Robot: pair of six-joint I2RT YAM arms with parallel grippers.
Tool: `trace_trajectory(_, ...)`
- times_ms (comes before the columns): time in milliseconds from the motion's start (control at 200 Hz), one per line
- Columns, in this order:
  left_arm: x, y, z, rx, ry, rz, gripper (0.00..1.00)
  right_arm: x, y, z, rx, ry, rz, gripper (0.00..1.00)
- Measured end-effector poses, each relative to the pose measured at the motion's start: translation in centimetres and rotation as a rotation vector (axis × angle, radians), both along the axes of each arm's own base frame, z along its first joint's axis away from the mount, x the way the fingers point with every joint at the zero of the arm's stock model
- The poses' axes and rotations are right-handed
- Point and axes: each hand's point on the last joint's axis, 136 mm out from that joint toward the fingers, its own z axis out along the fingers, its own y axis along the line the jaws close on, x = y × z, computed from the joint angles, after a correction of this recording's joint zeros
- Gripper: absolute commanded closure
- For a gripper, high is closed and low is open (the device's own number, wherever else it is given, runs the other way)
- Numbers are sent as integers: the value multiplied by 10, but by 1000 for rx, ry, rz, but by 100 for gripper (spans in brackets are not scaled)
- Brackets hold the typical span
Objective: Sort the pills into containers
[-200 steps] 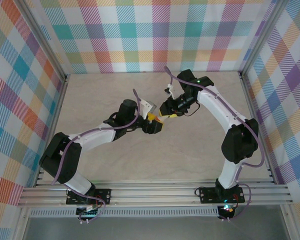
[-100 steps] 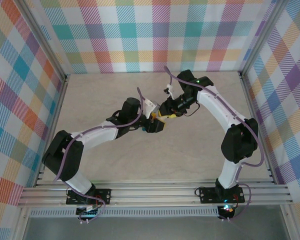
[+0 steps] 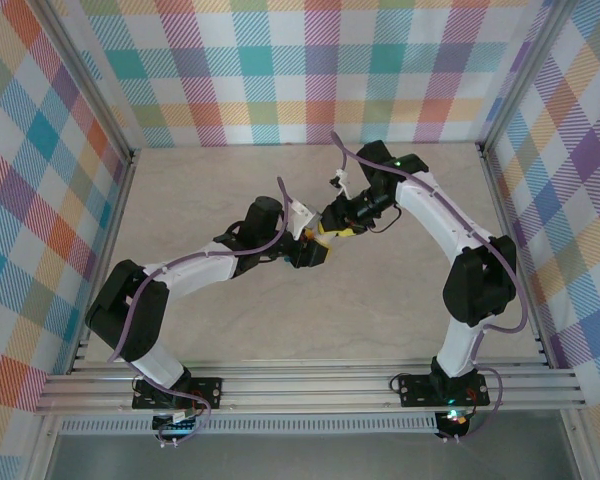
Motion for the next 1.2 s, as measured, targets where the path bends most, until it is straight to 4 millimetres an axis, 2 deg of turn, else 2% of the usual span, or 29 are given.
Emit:
trace_trajectory(65,0,0,0,0,3,1,94,1,0,-1,0,1,-5,45)
trace_trajectory(125,1,0,0,-2,8,8,100,4,-2,-2,-4,-4,-18,41)
trace_trajectory(265,2,1,0,0,6,18,100,9,-9,-4,-13,-10,-50,28)
trace_trajectory(355,4,1,0,2,-1,29,100,8,-16,-2,-15,-20,-70,24)
trace_trajectory(590,9,3,0,9,-6,56,100,-6,-38,19,61,-68,-162,22)
trace_trajectory(690,10,4,1,10,-8,67,100,-7,-45,21,97,-73,-234,22)
trace_trajectory(945,12,14,19,-4,-60,124,100,10,-56,14,189,-86,-523,20)
trace_trajectory(1080,12,17,31,-18,-88,144,100,22,-59,23,253,-107,-631,18)
trace_trajectory(1200,13,17,32,-21,-87,148,100,33,-56,36,300,-140,-667,18)
